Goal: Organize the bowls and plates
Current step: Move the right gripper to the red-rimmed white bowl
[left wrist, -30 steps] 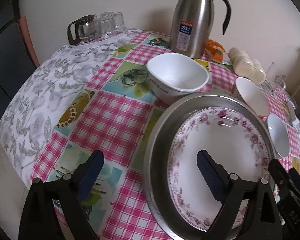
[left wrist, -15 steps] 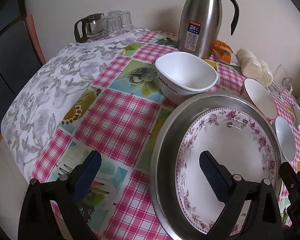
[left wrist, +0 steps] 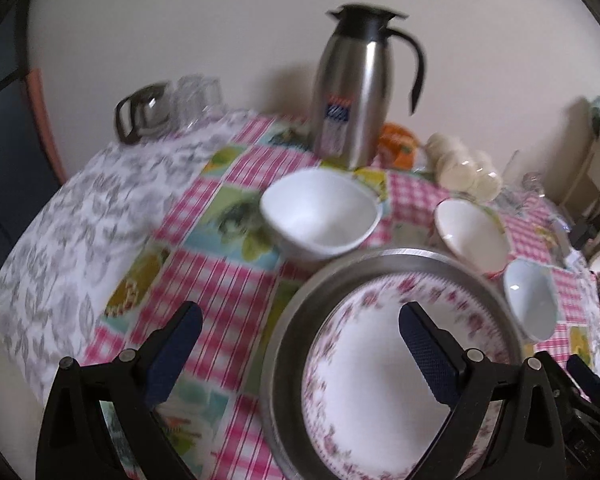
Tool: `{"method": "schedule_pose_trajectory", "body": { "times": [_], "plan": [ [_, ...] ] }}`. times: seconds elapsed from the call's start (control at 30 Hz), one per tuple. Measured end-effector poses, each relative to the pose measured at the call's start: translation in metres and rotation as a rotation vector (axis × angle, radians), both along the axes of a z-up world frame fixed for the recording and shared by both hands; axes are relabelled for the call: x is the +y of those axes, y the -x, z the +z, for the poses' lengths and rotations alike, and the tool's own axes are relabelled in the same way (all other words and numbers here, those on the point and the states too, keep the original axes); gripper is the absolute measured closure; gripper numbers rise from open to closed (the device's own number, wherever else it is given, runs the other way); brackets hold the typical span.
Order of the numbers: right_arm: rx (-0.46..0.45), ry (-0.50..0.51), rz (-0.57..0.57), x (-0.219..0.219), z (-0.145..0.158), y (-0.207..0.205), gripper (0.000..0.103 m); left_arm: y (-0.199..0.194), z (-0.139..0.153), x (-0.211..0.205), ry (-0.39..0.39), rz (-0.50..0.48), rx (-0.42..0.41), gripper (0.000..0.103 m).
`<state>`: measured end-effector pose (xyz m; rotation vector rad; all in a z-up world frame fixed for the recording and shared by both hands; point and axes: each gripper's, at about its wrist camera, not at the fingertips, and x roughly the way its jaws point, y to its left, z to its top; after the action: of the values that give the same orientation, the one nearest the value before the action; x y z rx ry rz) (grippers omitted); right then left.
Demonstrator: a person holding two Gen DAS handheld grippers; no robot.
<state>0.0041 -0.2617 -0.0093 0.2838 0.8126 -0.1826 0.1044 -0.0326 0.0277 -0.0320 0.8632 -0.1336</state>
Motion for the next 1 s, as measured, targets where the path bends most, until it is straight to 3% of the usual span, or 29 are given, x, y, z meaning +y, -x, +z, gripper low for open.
{"method": "schedule_pose_trajectory", "body": {
  "times": [0.23, 0.33, 0.53, 0.6, 0.77, 0.9, 0.97, 1.0],
  "plan": [
    [-0.064, -0.069, -0.033, -0.017, 0.014, -0.002, 0.000, -0.020, 0.026, -0.013, -0.021, -0.106, -0.044, 0.004],
    [-0.066, -0.046, -0.036, -0.019, 0.021, -0.009, 0.000, -0.031, 0.036, -0.025, -0.058, -0.162, -0.058, 0.004],
    [-0.043, -0.078, -0.027, -0.026, 0.026, -0.036, 0.000, -0.059, 0.054, -0.045, -0.052, -0.262, -0.045, 0.004],
    [-0.037, -0.079, -0.017, -0.028, 0.030, -0.046, 0.000, -0.074, 0.054, -0.050, -0.026, -0.287, -0.004, 0.004],
    [0.011, -0.054, 0.025, -0.034, 0.039, -0.082, 0.000, -0.112, 0.038, -0.058, 0.054, -0.315, 0.190, 0.005],
    [0.062, -0.062, 0.018, -0.048, 0.037, -0.107, 0.002, -0.126, 0.031, -0.071, 0.013, -0.327, 0.239, 0.006],
    [0.087, -0.056, 0.018, -0.052, 0.034, -0.117, 0.011, -0.132, 0.026, -0.080, 0.020, -0.346, 0.273, 0.015],
    [0.101, -0.060, 0.020, -0.055, 0.031, -0.122, 0.014, -0.134, 0.024, -0.083, 0.032, -0.352, 0.289, 0.027]
  ]
}}
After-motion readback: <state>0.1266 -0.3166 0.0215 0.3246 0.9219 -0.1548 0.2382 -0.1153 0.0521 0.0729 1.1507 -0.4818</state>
